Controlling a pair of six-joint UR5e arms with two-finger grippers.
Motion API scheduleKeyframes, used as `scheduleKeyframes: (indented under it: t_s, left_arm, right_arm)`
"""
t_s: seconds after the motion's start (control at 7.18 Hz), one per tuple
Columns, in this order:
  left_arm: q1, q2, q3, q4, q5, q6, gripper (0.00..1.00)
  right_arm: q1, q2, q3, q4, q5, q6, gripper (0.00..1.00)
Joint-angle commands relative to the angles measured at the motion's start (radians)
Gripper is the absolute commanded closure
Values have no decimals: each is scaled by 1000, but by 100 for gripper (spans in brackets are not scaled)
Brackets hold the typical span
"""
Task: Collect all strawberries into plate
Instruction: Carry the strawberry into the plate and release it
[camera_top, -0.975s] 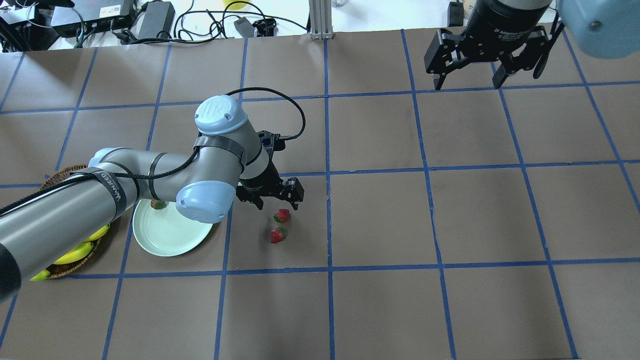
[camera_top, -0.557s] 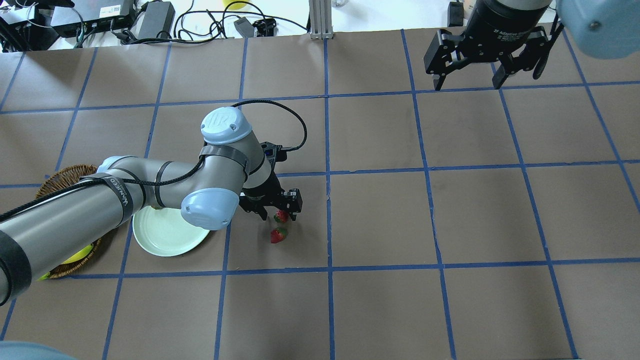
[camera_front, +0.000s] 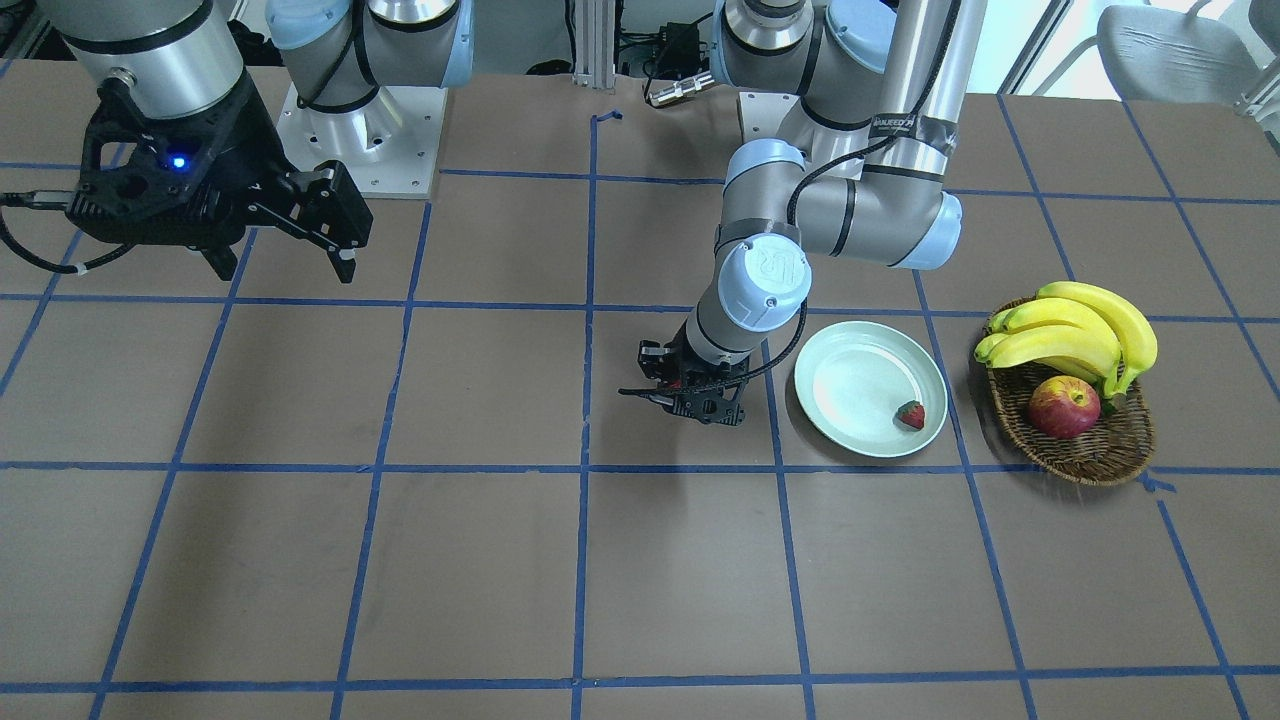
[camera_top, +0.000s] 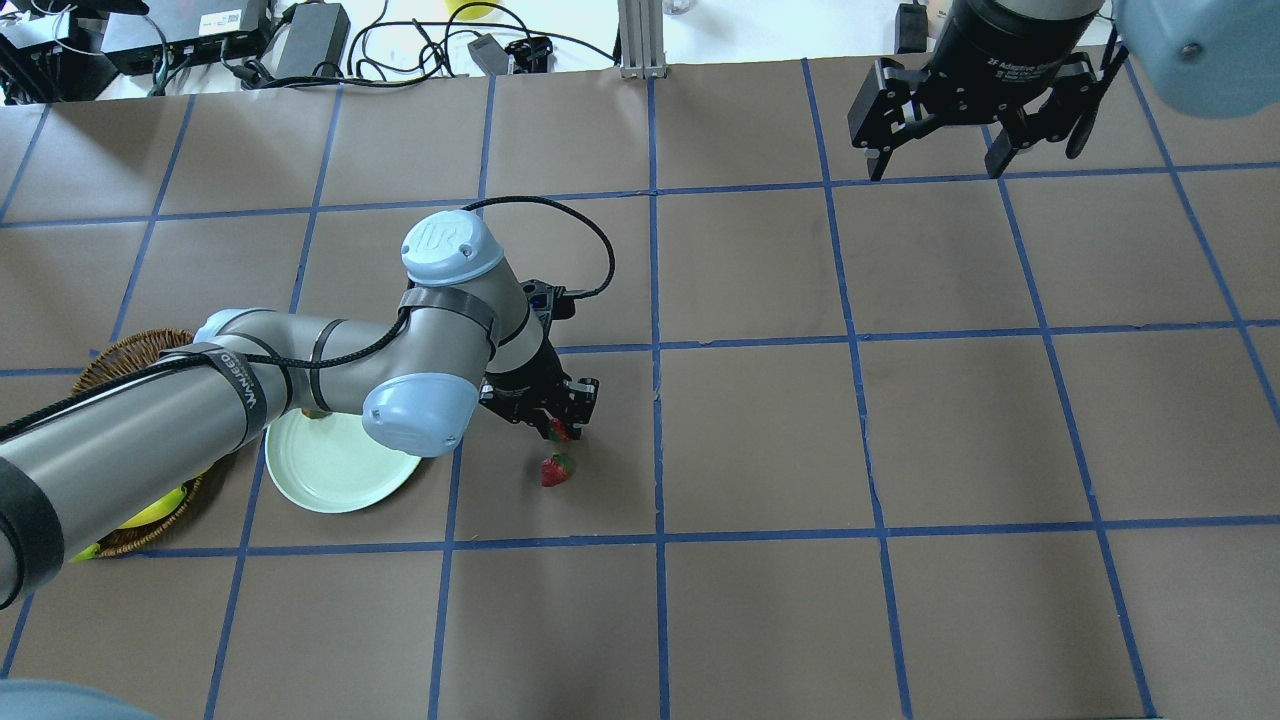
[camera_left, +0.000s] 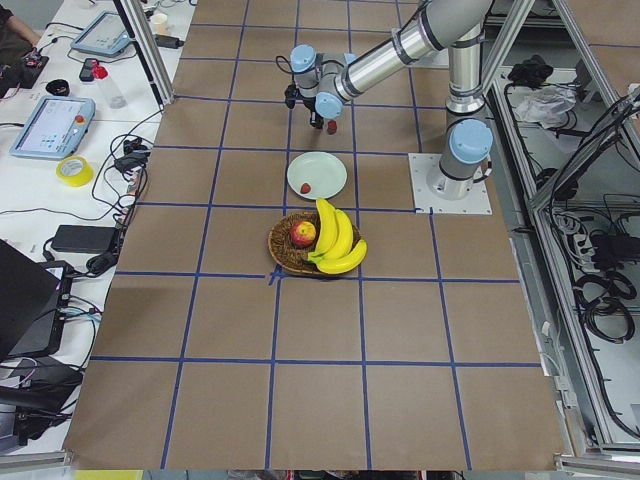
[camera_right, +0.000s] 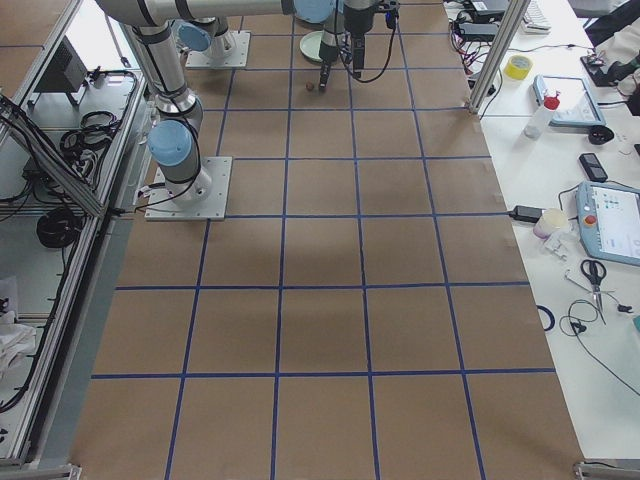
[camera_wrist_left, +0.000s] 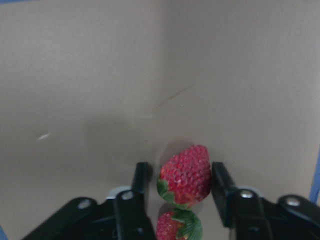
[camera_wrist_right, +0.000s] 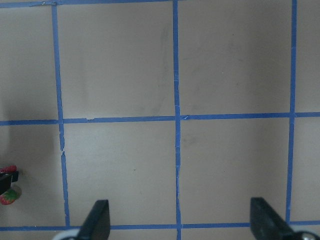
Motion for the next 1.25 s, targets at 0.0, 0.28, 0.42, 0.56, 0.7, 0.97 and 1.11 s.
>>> scheduleKeyframes:
  t_s: [0.0, 0.28, 0.42, 0.56, 0.7, 0.97, 1.11]
  left_arm:
    - [44, 32, 100, -125, 10, 8, 100]
    - [186, 66, 155, -276, 27, 115, 100]
    - [263, 81, 150, -328, 82, 216, 100]
    - [340, 81, 140, -351, 151, 341, 100]
    - [400, 83, 127, -382, 157, 397, 100]
    - [425, 63, 88, -373, 194, 442, 100]
    - [425, 61, 81, -371, 196, 442, 52]
  right_arm:
    - [-1, -2, 0, 0, -2, 1, 0]
    - [-1, -2, 0, 0, -2, 1, 0]
    - [-1, -2, 0, 0, -2, 0, 0]
    - [-1, -2, 0, 0, -3, 0, 0]
    - [-1, -2, 0, 0, -3, 1, 0]
    - [-1, -2, 0, 5, -3, 1, 0]
    - [-1, -2, 0, 0, -5, 1, 0]
